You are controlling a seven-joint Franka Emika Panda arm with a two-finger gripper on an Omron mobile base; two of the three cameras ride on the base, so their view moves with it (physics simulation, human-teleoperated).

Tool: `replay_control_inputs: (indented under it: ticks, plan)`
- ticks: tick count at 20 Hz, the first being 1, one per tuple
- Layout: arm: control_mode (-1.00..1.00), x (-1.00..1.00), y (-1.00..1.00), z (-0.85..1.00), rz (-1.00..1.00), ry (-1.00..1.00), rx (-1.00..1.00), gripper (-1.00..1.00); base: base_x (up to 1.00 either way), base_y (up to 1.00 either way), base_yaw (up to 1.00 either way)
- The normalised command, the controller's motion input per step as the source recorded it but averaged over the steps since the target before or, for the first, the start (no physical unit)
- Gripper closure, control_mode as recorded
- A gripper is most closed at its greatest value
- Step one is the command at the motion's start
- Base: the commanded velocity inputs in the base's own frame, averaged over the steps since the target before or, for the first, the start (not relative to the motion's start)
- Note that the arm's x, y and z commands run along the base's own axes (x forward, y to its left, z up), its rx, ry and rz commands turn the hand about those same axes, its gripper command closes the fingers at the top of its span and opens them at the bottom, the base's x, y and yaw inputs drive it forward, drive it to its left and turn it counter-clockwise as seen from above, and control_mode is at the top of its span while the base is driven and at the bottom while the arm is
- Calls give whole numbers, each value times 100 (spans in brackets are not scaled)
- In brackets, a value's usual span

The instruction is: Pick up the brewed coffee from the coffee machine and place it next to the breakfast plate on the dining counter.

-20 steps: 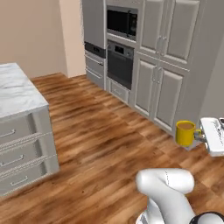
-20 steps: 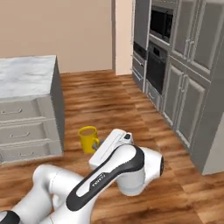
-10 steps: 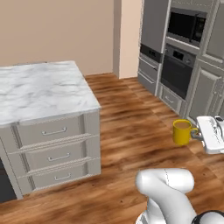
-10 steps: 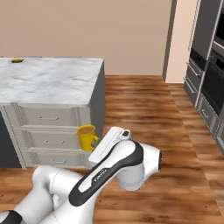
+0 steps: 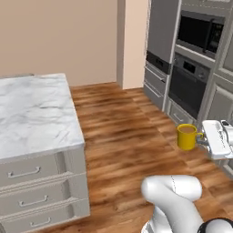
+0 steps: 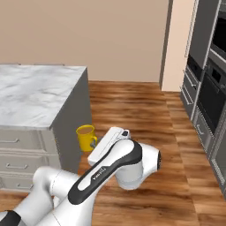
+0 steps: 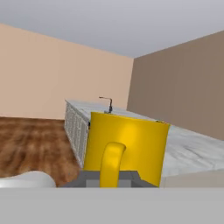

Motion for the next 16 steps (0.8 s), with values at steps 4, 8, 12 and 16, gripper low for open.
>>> replay_control_inputs:
  ticks: [4,8,12,16]
  plan:
    - [100,0,0,0,0,0,0,100,100,-71,7]
    - [100,0,0,0,0,0,0,100,100,-12,12]
    - [100,0,0,0,0,0,0,100,100,0,15]
    - [100,0,0,0,0,0,0,100,100,0,17]
